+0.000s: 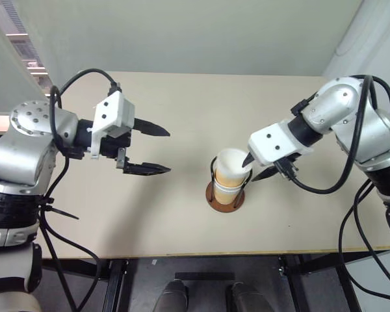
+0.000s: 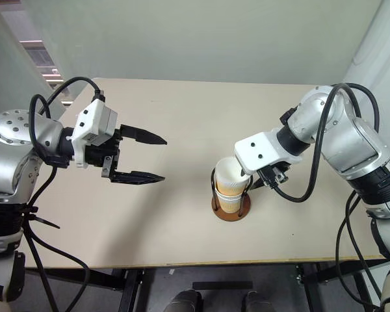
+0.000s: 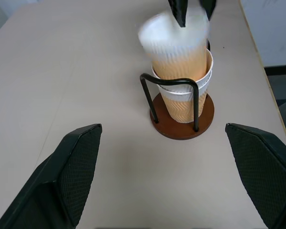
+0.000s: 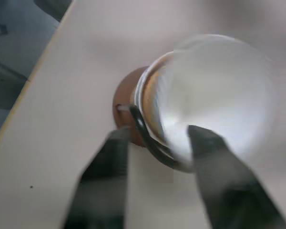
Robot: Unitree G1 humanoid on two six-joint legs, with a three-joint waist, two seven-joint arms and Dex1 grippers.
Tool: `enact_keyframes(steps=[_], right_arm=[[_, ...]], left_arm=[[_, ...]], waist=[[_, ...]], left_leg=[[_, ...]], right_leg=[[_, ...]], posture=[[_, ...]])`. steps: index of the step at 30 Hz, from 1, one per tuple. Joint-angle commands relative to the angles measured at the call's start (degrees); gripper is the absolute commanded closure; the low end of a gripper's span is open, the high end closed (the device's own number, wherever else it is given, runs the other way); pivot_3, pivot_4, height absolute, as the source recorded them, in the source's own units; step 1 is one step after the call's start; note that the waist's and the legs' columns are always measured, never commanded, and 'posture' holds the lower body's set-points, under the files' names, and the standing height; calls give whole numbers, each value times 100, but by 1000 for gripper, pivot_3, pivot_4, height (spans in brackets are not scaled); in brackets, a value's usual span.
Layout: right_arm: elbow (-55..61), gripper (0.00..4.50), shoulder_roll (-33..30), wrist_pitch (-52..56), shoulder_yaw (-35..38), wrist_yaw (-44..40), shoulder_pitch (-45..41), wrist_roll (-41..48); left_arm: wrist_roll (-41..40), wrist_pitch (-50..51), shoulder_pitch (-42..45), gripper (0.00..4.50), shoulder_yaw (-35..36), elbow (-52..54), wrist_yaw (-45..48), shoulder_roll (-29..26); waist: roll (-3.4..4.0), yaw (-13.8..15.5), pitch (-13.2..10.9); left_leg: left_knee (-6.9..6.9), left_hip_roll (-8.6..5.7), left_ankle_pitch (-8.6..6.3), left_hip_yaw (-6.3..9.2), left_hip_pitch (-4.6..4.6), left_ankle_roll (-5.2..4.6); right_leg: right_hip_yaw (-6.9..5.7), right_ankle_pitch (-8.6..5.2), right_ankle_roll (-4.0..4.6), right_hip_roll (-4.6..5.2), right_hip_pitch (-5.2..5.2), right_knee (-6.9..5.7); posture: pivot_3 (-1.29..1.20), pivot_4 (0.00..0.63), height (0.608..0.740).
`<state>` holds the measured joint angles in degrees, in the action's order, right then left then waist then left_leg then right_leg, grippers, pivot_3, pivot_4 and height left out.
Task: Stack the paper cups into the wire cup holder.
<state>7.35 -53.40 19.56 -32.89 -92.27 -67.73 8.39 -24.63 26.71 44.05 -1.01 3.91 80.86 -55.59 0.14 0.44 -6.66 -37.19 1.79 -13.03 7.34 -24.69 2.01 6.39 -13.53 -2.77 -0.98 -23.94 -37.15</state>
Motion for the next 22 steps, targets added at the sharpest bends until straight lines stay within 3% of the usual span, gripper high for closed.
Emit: enact_keyframes(steps=[1, 4, 5, 9, 14, 18, 22], right_arm=[[191, 1164, -74, 226, 243, -23, -216, 268], [-15, 107, 32, 554, 804, 178, -185, 368], [-57, 46, 24, 638, 954, 241, -157, 407], [-176, 46, -416, 1466, 2003, 624, 515, 873], [-127, 46, -575, 1542, 3367, 1511, 2014, 1108], [-77, 46, -539, 1648, 3701, 1717, 2657, 1345], [-154, 46, -436, 1881, 3764, 1933, 2750, 1554]], left_arm=[[37, -121, 132, 0, 13, -10, -1, 13], [65, -132, 113, 0, 30, -19, -40, 13], [67, -127, 93, 0, 52, -18, -59, 2], [-6, 83, -88, 0, 393, -79, -440, -42], [-264, 454, -744, 0, 1042, 223, -832, -211], [-400, 689, -1189, 0, 1408, 461, -1058, -344], [-434, 678, -1494, 0, 1590, 360, -1226, -319]], waist=[[0, -7, 0], [0, -20, 0], [0, -13, 0], [-4, 31, 2], [-8, 34, 5], [-7, -3, 4], [-7, -15, 4]], left_leg=[[1, 0, 0, 0, 0, 0], [3, 1, 1, 0, 3, 1], [3, 1, 2, 0, 2, 2], [5, 1, 3, 2, 1, 4], [12, -2, 4, -7, 5, 19], [15, 3, 9, -11, 17, 25], [15, 3, 15, -12, 45, 21]], right_leg=[[0, -1, 1, 0, 0, 0], [0, -2, 3, -1, -1, -1], [0, -2, 3, -1, -2, -3], [-3, -3, 5, 2, 2, 3], [2, -3, 4, 5, 6, 9], [6, -3, 2, -3, 4, -8], [11, -3, 2, -7, 22, -21]], posture=[[0, 150, 740], [0, 150, 740], [0, 150, 740], [0, 150, 740], [0, 150, 740], [0, 150, 740], [0, 150, 740]])
